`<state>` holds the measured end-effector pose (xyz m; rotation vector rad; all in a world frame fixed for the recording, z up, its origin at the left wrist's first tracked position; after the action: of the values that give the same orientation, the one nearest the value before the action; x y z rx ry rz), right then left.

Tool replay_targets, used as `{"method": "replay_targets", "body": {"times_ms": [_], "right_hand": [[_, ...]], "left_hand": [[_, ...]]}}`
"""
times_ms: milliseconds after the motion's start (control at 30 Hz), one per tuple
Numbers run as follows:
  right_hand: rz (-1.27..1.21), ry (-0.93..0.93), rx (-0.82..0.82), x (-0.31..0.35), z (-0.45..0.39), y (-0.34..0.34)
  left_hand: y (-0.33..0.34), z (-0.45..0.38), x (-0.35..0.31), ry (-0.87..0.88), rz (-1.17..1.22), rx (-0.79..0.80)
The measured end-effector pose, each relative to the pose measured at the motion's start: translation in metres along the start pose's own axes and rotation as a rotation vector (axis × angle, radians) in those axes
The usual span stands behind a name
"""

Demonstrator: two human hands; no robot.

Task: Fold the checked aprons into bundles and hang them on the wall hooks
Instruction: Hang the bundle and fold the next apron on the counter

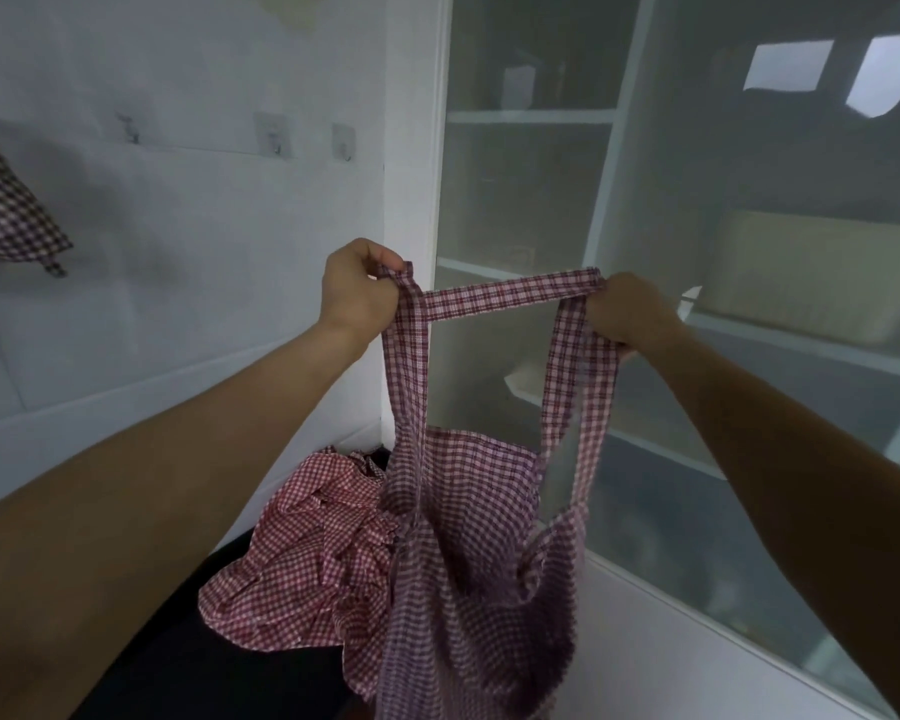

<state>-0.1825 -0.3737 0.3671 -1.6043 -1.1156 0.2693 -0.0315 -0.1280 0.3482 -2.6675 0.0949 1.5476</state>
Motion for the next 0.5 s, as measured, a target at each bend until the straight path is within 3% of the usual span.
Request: {"method": "replay_targets", "body": {"times_ms": [100, 200, 267, 333, 400, 500], "right_hand": [[-0.014, 0.029, 0.031, -0.006, 0.001, -0.002], [-0.461, 0.185, 0.135, -0.02, -0.002, 0.006], [-0.773, 0.161, 0.261, -0.02, 0.0, 0.012], [-0.953, 0.078, 0.276, -0.021, -0.001, 0.01], [-0.895, -0.064, 0.202, -0.025, -0.005, 0.005], [-0.584, -0.315, 0.053, -0.023, 0.001, -0.005]], "left_hand": [[0.006, 0.007, 0.001, -0.024, 0.01, 0.005], [0.012, 0.008, 0.008, -0.099, 0.051, 0.002], [0.015, 0.009, 0.011, -0.145, 0.077, 0.019], [0.016, 0.01, 0.012, -0.168, 0.093, 0.027], [0.013, 0.009, 0.015, -0.196, 0.112, 0.009], [0.005, 0.004, 0.023, -0.294, 0.184, -0.032]]}}
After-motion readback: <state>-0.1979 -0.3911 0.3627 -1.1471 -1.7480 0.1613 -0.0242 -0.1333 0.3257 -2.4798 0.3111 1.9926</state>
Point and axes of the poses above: each hand's wrist, its own z-axis away from the middle knuckle, its own y-axis out of the palm, x = y × z, the point moved 5 cm from there along -z, towards the middle knuckle, and after that the axes turned 7 degrees about -x, right-handed, at the moved point
